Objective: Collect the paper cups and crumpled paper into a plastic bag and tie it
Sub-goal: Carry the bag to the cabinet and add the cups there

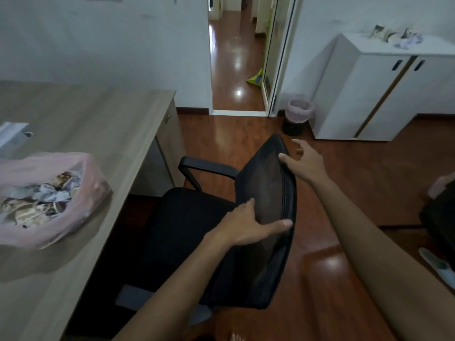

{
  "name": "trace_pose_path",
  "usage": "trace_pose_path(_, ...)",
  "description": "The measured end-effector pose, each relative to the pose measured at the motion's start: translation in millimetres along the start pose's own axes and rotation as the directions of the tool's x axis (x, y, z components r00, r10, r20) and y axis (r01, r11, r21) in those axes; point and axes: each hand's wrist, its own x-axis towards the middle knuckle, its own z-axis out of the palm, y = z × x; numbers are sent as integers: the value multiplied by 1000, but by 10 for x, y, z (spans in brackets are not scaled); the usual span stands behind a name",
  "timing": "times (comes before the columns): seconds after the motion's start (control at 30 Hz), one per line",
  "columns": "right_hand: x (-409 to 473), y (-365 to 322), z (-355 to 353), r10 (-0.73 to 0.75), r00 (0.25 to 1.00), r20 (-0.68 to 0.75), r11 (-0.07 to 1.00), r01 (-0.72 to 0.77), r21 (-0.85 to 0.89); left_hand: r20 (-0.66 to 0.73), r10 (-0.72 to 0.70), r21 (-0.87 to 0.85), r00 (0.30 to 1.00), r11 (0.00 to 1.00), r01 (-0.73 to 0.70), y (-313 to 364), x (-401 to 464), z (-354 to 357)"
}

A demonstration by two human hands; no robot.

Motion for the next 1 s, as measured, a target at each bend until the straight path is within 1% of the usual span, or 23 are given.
trace_pose_path(0.07, -67, 92, 92, 8, 996, 86, 999, -12, 42, 171, -31, 1, 985, 1000, 31, -17, 58, 223)
trace_pose_path(0.1, -88, 131, 149, -1, 994, 107, 998, -6, 62, 231, -36, -22, 972, 999, 42, -40, 74, 316)
trace_pose_path(0.17, -95, 181, 247, -6, 996, 85, 992, -5, 127, 282, -14, -100, 959, 994, 44, -100, 102, 440)
trace_pose_path(0.23, -81, 181, 304, -6, 999, 39, 981, -2, 193, 268, 7, -133, 963, 991, 29, -153, 131, 477)
trace_pose_path(0.4, -39, 126, 403, -35, 998, -53, 969, 47, 244, 240, 15, -152, 971, 988, 22, -223, 143, 446)
trace_pose_path(0.57, 11, -68, 581, -46, 998, -45, 970, 55, 236, 182, 0, -200, 983, 979, 37, -382, 111, 345)
trace_pose_path(0.87, 94, -594, 1175, -86, 996, -24, 959, 90, 270, 103, -45, -289, 994, 954, 73, -850, -42, -102)
trace_pose_path(0.93, 122, -736, 1337, -80, 997, -11, 957, 80, 278, 64, -55, -317, 996, 946, 73, -999, -82, -202)
trace_pose_path(1.0, 153, -881, 1513, -69, 998, 4, 952, 65, 301, -4, -71, -340, 997, 938, 65, -1156, -125, -304)
